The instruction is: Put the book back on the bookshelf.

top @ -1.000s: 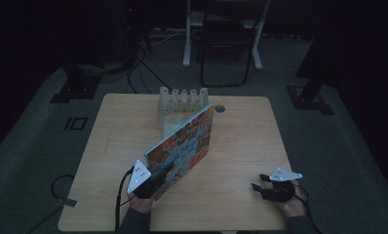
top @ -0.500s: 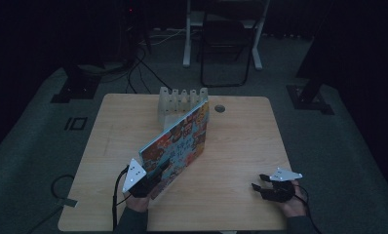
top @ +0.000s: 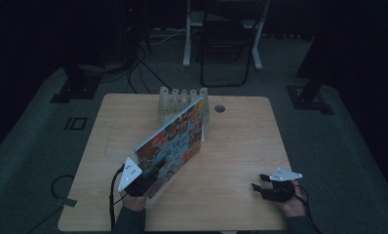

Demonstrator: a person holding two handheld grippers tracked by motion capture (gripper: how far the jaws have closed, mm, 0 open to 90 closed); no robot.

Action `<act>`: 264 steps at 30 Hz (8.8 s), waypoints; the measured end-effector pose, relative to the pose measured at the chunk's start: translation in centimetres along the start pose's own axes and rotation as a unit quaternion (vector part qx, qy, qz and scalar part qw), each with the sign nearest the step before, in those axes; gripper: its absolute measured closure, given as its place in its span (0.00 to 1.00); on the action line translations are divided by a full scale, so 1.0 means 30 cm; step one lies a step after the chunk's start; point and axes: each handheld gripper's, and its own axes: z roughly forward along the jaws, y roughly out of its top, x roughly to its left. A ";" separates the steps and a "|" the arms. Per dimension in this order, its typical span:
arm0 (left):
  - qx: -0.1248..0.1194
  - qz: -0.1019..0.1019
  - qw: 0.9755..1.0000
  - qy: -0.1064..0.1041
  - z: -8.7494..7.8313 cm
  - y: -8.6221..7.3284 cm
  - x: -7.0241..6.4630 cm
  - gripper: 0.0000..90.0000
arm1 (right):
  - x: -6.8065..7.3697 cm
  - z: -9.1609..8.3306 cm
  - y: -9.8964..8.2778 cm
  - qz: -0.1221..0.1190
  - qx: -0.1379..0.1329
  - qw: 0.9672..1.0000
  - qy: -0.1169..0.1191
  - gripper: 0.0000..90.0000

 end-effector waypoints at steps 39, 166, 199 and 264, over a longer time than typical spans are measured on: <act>-0.014 -0.008 0.998 0.053 -0.041 0.020 0.051 0.90 | 0.001 0.008 0.003 -0.002 0.012 1.000 -0.004 0.26; 0.003 0.010 0.974 0.225 0.183 0.059 0.041 0.90 | -0.001 0.016 0.007 0.000 0.024 1.000 -0.005 0.14; -0.007 0.011 0.966 0.257 0.266 0.026 0.057 0.90 | -0.001 0.016 0.007 0.000 0.024 1.000 -0.005 0.14; -0.017 0.022 0.961 0.276 0.327 0.001 0.081 0.90 | -0.001 0.016 0.007 0.000 0.024 1.000 -0.005 0.13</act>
